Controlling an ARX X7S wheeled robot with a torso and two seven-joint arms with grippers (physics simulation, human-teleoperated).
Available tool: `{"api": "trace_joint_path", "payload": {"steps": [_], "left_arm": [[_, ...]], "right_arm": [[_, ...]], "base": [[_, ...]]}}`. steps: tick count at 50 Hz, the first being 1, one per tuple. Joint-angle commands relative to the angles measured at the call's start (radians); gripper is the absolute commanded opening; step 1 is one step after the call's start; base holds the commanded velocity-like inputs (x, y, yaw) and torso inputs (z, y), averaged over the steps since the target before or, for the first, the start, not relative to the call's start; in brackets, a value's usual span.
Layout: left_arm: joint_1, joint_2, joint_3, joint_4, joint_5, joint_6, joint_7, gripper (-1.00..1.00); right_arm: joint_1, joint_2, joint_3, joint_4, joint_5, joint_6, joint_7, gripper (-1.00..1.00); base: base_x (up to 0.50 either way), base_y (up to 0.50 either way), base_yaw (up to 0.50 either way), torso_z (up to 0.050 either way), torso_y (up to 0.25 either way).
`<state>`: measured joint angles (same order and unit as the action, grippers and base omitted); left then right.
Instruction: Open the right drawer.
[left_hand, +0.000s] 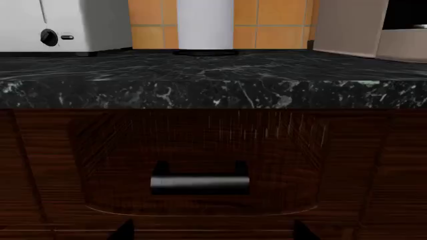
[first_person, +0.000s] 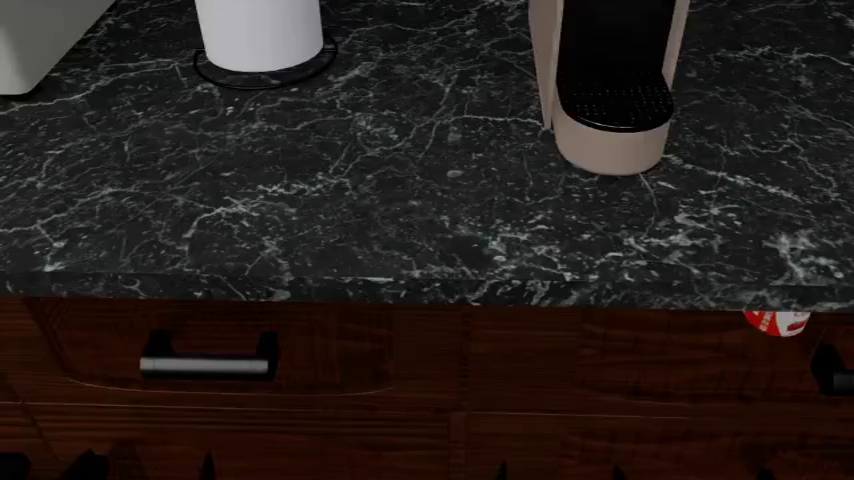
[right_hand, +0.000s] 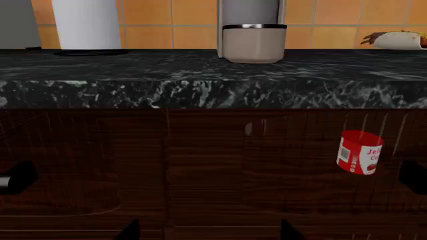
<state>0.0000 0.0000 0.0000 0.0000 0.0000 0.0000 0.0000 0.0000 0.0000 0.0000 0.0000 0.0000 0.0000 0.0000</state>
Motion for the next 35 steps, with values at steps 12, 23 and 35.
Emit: {"api": "trace_joint_path", "payload": {"steps": [12,23,35], "left_arm": [[-0.004,-0.043,0.053,-0.003,-0.047,-0.001,-0.046,1.0],[-0.009,-0.064,0.08,0.0,-0.039,-0.03,-0.087,1.0],[-0.007,-0.076,0.091,0.001,-0.075,-0.009,-0.095,1.0]], "right_arm": [[0.003,0.042,-0.052,0.0,0.047,-0.007,0.051,1.0],[0.001,0.06,-0.071,-0.008,0.07,-0.005,0.076,1.0],[0.002,0.077,-0.088,-0.009,0.088,-0.002,0.094,1.0]], "base": [[0.0,0.0,0.0,0.0,0.0],[0.0,0.0,0.0,0.0,0.0],[0.0,-0.07,0.0,0.0,0.0]]}}
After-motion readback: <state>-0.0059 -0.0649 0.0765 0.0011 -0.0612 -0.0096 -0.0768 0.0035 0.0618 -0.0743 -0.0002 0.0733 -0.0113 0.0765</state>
